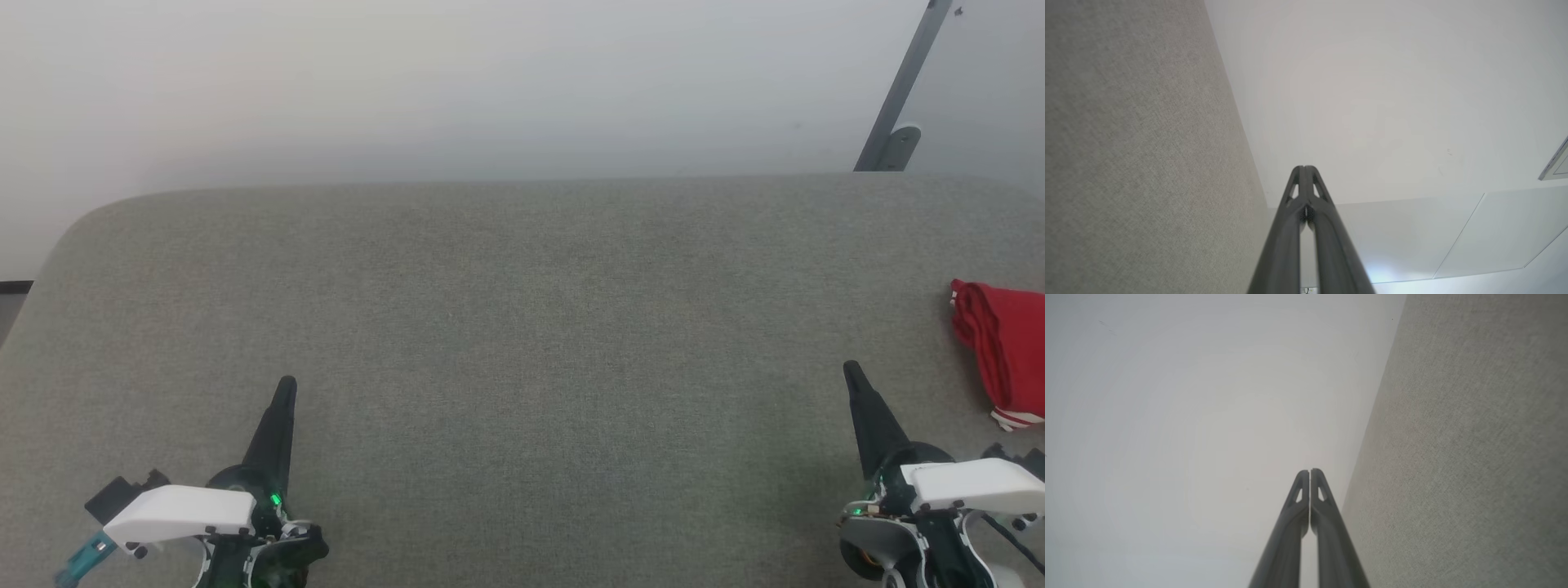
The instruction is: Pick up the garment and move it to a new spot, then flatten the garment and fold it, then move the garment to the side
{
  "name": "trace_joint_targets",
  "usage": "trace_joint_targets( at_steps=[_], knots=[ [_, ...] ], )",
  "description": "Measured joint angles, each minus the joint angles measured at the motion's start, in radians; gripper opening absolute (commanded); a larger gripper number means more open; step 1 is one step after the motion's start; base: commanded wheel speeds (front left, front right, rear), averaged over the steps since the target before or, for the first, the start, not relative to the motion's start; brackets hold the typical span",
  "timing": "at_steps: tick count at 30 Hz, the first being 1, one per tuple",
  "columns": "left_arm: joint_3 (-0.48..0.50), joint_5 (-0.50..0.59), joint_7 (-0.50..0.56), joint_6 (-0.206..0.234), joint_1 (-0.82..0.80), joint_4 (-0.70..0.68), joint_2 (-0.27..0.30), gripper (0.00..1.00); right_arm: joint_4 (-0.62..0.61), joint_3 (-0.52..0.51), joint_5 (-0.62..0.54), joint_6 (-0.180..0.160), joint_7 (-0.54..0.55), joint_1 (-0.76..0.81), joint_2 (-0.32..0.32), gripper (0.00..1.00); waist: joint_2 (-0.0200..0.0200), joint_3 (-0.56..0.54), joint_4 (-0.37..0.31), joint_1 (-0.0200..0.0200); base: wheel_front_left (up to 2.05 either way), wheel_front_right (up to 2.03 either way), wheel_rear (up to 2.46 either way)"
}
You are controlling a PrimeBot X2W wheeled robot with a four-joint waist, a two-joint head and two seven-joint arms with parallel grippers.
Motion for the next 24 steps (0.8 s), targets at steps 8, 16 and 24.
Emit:
trace_joint_targets(
  at_steps=[8,16,24],
  knots=[
    [0.007,-0.053,0.018,0.0,-0.015,0.007,-0.006,0.0,0.004,0.0,0.052,0.0,0.013,-0.01,0.007,0.0,0.0,0.001,-0.003,0.0,0.0,0.0,0.0],
    [0.011,-0.061,0.019,0.0,-0.018,0.008,-0.009,0.0,0.005,0.0,0.061,0.0,0.015,-0.012,0.009,0.0,0.0,0.001,-0.004,0.0,0.0,0.0,0.0],
    [0.013,-0.06,0.021,0.0,-0.018,0.008,-0.01,0.0,0.005,0.0,0.061,0.0,0.015,-0.013,0.009,0.0,0.0,0.001,-0.004,0.0,0.0,0.0,0.0]
  ],
)
